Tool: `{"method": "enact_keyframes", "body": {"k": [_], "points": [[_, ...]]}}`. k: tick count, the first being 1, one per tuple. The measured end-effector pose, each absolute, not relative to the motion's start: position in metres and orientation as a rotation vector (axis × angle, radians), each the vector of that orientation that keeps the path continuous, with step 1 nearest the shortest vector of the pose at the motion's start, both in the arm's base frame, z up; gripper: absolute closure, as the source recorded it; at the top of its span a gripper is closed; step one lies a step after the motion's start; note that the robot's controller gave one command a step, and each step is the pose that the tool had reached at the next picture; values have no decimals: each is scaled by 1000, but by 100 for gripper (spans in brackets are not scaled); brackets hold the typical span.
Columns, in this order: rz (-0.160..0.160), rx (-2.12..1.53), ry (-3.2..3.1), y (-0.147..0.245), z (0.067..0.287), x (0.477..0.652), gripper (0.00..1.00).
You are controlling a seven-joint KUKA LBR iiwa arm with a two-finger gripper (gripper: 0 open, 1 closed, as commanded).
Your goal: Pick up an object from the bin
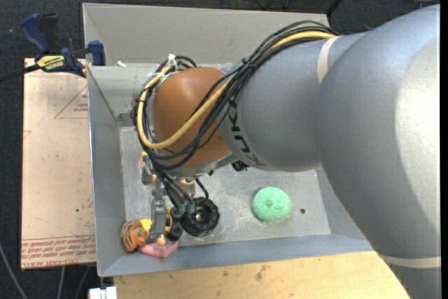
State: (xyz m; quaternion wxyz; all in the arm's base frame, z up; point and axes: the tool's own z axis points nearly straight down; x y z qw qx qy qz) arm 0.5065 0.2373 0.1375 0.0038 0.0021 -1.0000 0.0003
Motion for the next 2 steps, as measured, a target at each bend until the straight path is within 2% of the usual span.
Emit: {"method": "enact_keyframes", "body": {"k": [1, 2], "points": [[-2, 0, -3141, 236, 142, 509, 0], [-6, 124, -3147, 236, 114, 504, 0]]}}
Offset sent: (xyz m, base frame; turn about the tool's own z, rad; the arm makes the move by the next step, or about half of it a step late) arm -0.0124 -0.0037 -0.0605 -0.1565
